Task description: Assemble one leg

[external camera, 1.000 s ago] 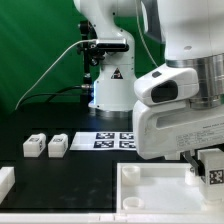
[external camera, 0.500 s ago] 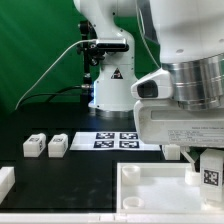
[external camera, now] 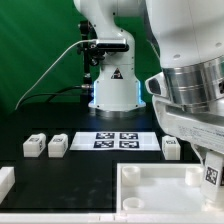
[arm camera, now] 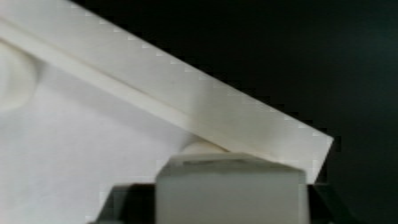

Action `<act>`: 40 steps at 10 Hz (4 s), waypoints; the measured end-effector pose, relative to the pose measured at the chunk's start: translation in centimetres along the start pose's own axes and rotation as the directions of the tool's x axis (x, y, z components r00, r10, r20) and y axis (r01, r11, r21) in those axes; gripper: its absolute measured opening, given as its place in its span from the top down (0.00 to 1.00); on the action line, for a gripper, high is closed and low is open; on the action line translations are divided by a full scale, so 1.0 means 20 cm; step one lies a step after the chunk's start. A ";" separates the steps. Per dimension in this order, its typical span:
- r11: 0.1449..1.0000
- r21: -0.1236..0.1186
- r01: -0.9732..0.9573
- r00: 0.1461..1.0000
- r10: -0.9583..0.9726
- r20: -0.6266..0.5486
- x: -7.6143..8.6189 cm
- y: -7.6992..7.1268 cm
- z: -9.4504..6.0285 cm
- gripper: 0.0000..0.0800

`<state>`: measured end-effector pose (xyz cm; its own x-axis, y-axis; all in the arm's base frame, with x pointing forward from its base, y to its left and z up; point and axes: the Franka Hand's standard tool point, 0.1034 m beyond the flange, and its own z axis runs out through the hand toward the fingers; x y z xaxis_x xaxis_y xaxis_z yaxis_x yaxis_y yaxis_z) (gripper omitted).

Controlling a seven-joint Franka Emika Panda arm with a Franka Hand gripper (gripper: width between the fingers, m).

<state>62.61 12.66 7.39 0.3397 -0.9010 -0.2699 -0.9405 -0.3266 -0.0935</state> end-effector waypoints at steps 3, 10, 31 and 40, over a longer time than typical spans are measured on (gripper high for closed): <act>0.960 0.123 -0.252 0.968 0.250 0.026 0.03 0.02 0.00 0.63; 0.896 0.040 0.442 0.896 -0.439 -0.072 0.02 0.02 -0.01 0.19; 0.969 0.101 -0.226 0.974 0.227 0.003 0.02 -0.02 0.00 0.23; 0.548 -0.097 0.831 0.547 -0.836 -0.036 0.02 0.02 0.00 0.19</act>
Offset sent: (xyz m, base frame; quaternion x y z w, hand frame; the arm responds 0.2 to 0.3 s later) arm 0.0000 0.0000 0.0000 0.0000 0.0000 0.0000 1.0000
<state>62.34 12.16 7.15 0.9725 -0.2300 -0.0350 -0.2325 -0.9553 -0.1828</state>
